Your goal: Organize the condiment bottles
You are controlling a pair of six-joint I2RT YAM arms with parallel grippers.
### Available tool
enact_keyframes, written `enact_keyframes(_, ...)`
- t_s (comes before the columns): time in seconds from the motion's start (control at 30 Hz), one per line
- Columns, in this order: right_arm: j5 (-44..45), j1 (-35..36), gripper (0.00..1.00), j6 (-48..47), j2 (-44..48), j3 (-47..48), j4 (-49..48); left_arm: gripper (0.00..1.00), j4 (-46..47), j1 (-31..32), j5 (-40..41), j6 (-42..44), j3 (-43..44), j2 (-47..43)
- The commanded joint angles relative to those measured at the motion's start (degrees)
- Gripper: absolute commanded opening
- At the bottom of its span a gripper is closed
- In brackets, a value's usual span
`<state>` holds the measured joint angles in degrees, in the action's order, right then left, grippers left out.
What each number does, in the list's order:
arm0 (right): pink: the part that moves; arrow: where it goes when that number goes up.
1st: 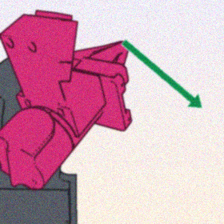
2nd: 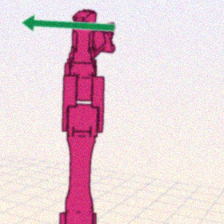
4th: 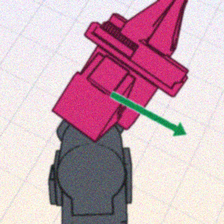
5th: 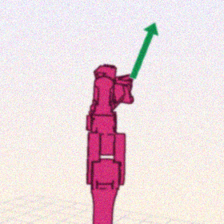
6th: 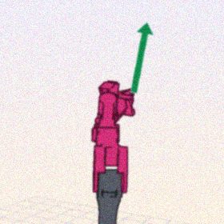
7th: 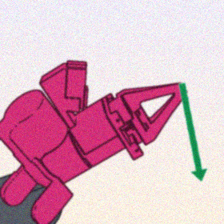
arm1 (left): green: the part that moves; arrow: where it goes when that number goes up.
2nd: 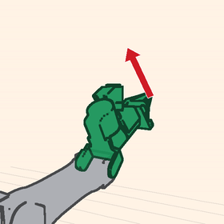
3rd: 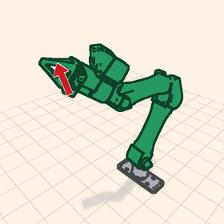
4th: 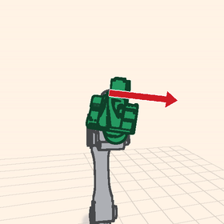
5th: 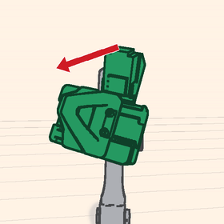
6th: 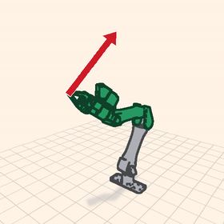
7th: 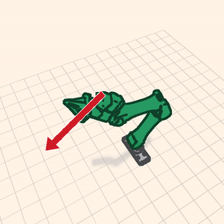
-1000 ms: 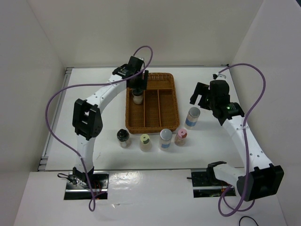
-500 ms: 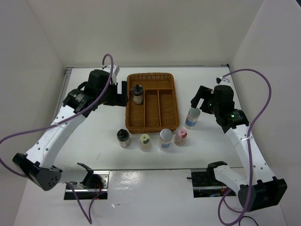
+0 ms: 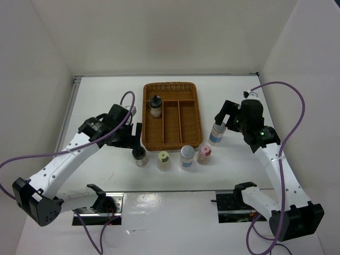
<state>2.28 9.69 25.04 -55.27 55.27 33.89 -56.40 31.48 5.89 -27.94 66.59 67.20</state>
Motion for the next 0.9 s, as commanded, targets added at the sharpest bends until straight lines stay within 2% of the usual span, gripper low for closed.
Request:
enact_keyframes(0.0, -0.26, -0.38, 0.98, 0.28, -0.02, -0.25, -0.93, 0.92, 1.03, 1.12, -3.34, -1.50, -1.11, -1.19)
enact_keyframes(0.13, 0.26, -0.38, 0.98, 0.28, -0.02, -0.25, -1.46, 0.91, 1.64, 2.27, -3.34, -2.02, -1.11, -0.06)
enact_keyframes(0.4, 0.79, -0.38, 0.98, 0.28, -0.02, -0.25, -1.46, 0.88, 2.26, 6.57, 2.89, -4.66, -0.05, 5.48)
enact_keyframes(0.7, 0.79, -0.38, 0.98, -0.25, -0.02, -0.25, -1.46, 0.69, 4.02, 6.57, 4.83, -6.33, -1.64, 6.01)
enact_keyframes(0.87, 0.79, -0.38, 0.98, -0.25, -0.02, -0.25, -1.46, 0.69, 4.55, 6.57, 4.31, -5.81, -1.64, 7.60)
